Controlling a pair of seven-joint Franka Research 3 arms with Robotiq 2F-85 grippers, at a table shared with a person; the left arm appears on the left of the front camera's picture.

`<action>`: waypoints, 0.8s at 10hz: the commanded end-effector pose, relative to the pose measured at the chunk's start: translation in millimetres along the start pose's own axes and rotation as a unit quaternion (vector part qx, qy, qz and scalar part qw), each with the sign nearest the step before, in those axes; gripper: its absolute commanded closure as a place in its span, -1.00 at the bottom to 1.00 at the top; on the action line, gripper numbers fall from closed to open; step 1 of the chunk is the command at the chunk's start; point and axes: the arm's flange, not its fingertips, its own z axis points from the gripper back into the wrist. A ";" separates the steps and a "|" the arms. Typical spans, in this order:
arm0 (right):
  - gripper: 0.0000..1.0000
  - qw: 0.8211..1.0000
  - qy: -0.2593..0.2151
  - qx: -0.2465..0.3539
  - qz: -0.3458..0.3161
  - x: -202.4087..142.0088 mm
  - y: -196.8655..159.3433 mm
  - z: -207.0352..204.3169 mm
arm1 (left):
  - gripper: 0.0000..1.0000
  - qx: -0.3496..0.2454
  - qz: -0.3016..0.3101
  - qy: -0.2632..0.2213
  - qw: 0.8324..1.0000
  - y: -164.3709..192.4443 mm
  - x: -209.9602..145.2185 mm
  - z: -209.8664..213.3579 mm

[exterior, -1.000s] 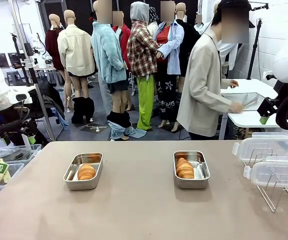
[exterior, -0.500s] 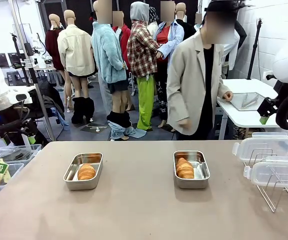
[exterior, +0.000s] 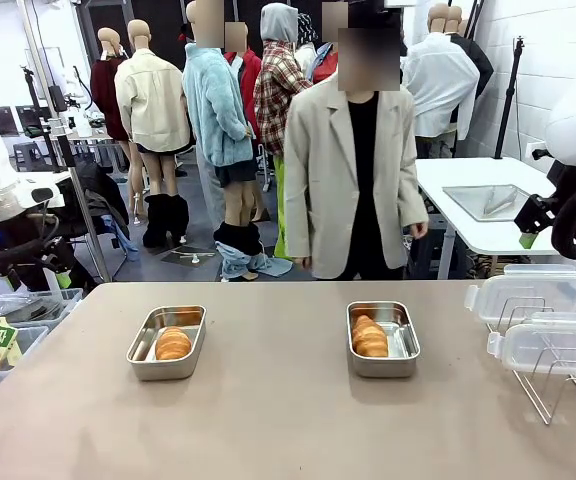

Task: Place the bread in airtight containers.
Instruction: Pick up one Airtight Container lid and hand it to the human.

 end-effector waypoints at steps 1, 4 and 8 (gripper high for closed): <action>-1.00 1.000 0.002 -0.008 -0.007 0.0 2.0 0.1 | -1.00 0.004 0.003 -0.001 1.000 -0.7 0.8 1.7; -1.00 1.000 0.002 -0.008 -0.007 0.0 2.0 0.1 | -1.00 0.004 0.003 -0.001 1.000 -0.7 0.8 1.7; -1.00 1.000 0.002 -0.008 -0.007 0.0 2.0 0.1 | -1.00 0.004 0.003 -0.001 1.000 -0.7 0.8 1.7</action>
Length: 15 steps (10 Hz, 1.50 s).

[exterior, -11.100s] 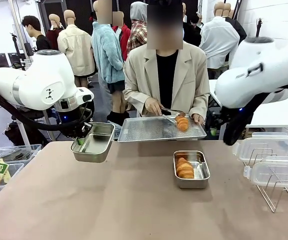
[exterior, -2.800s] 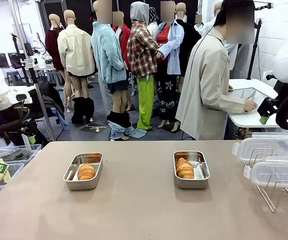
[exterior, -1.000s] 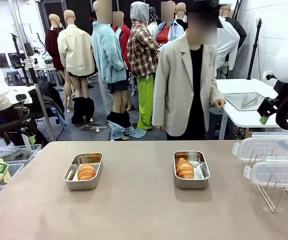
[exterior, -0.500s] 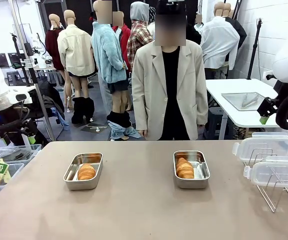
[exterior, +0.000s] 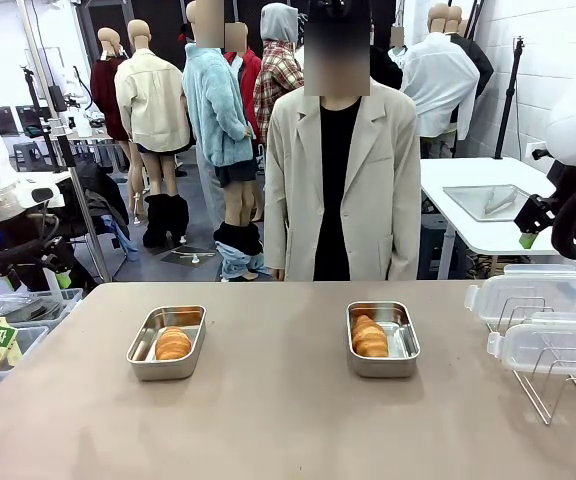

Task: Place the bread in airtight containers.
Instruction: Pick up one Airtight Container lid and hand it to the human.

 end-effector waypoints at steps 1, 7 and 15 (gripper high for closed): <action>-1.00 1.000 0.002 -0.008 -0.006 0.0 2.0 0.1 | -1.00 0.004 0.003 -0.001 1.000 -0.6 0.8 1.7; -1.00 1.000 0.002 -0.008 -0.006 0.0 2.0 0.1 | -1.00 0.004 0.003 -0.001 1.000 -0.6 0.8 1.7; -1.00 0.981 0.059 0.026 0.185 -7.9 -2.7 -0.1 | -1.00 0.004 0.003 -0.001 1.000 -0.6 0.8 1.7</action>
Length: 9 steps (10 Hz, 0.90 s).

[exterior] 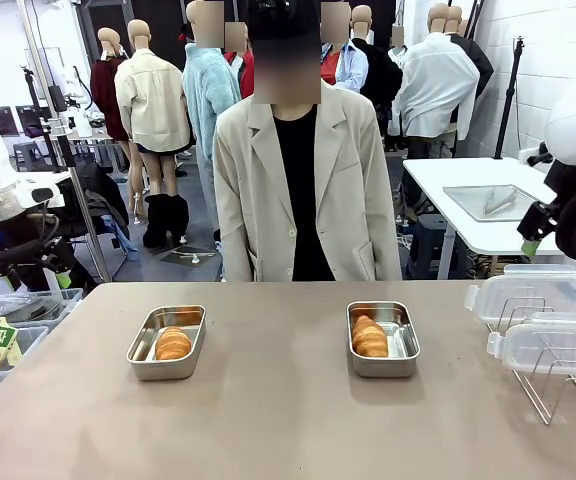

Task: Place the bread in airtight containers.
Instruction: Pick up one Airtight Container lid and hand it to the human.

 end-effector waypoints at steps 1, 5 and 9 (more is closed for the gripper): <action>-1.00 0.978 0.069 0.012 0.197 -6.0 -2.2 -0.9 | -1.00 0.004 0.003 -0.001 1.000 -0.7 0.8 1.6; -1.00 0.896 0.157 0.036 0.414 -11.8 12.4 -27.6 | -1.00 0.004 0.003 -0.001 1.000 -0.7 0.8 1.6; -1.00 0.899 0.154 0.048 0.408 -15.2 21.8 -32.7 | -1.00 0.004 0.003 -0.001 1.000 -0.7 0.8 1.6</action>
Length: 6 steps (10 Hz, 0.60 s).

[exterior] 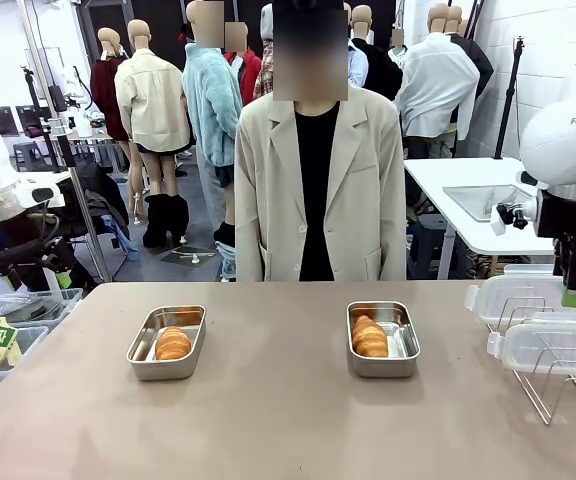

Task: Place the bread in airtight containers.
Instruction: Pick up one Airtight Container lid and hand it to the human.

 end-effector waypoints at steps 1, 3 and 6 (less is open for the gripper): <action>-1.00 1.000 0.000 0.000 0.007 1.0 0.2 0.0 | -1.00 0.004 0.004 -0.001 1.000 -0.1 0.7 1.5; -1.00 0.993 0.012 0.047 0.106 2.2 -0.6 -2.2 | -1.00 0.004 0.004 -0.001 1.000 -0.1 0.7 1.5; -1.00 0.990 0.029 0.055 0.130 8.4 10.5 -10.2 | -1.00 0.004 0.004 -0.001 1.000 -0.1 0.7 1.5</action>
